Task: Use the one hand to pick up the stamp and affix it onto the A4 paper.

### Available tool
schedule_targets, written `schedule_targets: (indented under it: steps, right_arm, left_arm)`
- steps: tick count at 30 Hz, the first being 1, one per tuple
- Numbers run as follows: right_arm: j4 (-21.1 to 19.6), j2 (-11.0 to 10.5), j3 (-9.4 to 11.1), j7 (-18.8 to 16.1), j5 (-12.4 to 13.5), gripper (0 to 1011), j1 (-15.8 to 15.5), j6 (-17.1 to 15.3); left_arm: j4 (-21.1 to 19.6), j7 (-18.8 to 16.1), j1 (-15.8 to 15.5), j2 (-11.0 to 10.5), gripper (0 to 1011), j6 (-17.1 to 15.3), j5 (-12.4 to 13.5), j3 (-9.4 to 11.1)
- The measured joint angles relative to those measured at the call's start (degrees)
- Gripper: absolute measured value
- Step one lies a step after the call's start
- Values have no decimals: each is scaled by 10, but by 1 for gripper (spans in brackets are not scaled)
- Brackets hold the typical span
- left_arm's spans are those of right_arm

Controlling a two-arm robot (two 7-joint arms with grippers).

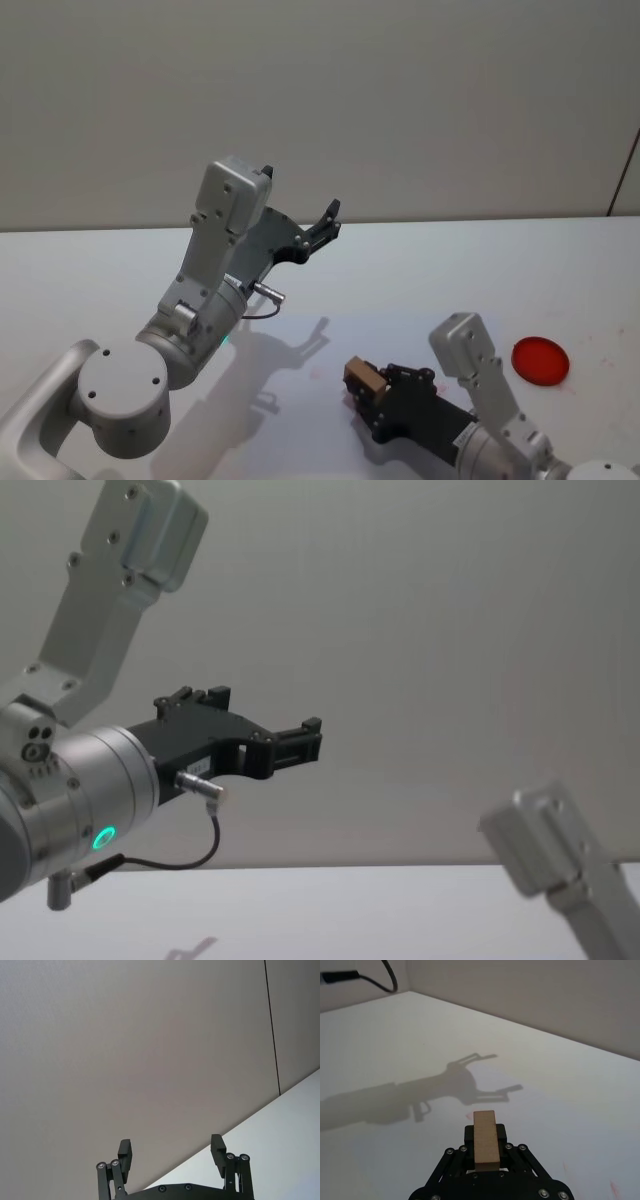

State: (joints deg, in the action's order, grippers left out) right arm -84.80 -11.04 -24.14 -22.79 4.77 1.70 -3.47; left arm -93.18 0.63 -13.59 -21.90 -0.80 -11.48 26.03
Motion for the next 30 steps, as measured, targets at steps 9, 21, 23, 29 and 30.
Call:
schedule_targets:
  steps: [9, 21, 23, 29, 30]
  right_arm:
    - [-57, -1, 4, 0, 44, 220, -5, -14]
    - [-122, -24, 19, 8, 91, 220, -20, -23]
    - [-129, -29, 23, 10, 96, 220, -22, -23]
    - [-146, -52, 41, 19, 115, 220, -31, -17]
    - [-147, -56, 43, 20, 118, 220, -32, -15]
  left_arm:
    - [0, 0, 0, 0, 1001, 0, 0, 0]
    - [0, 0, 0, 0, 1001, 0, 0, 0]
    - [0, 0, 0, 0, 1001, 0, 0, 0]
    - [0, 0, 0, 0, 1001, 0, 0, 0]
    - [0, 0, 0, 0, 1001, 0, 0, 0]
